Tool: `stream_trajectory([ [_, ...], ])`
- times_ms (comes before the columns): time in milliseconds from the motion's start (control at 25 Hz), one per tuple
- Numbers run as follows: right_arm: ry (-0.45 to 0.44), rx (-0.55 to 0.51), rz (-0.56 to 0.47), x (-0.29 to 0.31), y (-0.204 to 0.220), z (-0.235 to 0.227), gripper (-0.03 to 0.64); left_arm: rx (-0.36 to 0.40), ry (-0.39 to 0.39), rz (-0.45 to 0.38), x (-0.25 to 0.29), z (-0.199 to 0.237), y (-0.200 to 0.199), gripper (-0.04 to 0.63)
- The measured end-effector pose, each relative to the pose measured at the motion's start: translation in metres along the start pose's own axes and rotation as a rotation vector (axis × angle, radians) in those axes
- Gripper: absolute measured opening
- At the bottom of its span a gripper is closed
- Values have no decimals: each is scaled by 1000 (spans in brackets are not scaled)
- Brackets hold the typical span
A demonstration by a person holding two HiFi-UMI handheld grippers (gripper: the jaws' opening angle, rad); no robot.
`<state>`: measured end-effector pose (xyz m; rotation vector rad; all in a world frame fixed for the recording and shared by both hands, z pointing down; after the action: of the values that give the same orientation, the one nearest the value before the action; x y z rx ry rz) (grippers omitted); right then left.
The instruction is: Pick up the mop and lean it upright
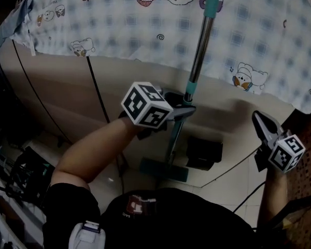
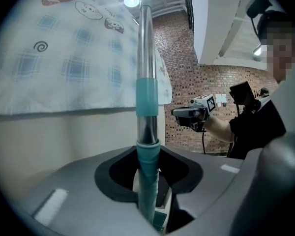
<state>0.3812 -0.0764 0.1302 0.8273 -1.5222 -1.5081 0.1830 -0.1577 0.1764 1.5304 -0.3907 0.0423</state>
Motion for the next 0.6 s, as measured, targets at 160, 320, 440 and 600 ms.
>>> stream_trajectory([
  [160, 4, -2, -11, 2, 45, -2, 15, -12, -24, 57, 23, 0, 63, 130],
  [320, 6, -3, -28, -11, 118, 9, 15, -36, -48, 141, 45, -14, 158, 130],
  [440, 0, -6, -25, -16, 151, 12, 15, -43, -75, 196, 56, -14, 211, 129],
  [600, 1, 32, 0, -16, 202, 8, 15, -50, -99, 286, 73, -14, 284, 129],
])
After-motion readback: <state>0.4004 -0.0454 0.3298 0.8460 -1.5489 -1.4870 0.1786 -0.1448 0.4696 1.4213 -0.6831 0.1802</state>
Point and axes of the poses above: the fingertips, and each gripper's own axes: x forward along the fingers, z to its left, y out of its underside, the point moved 2 cm from there along -x, backward along the fingers
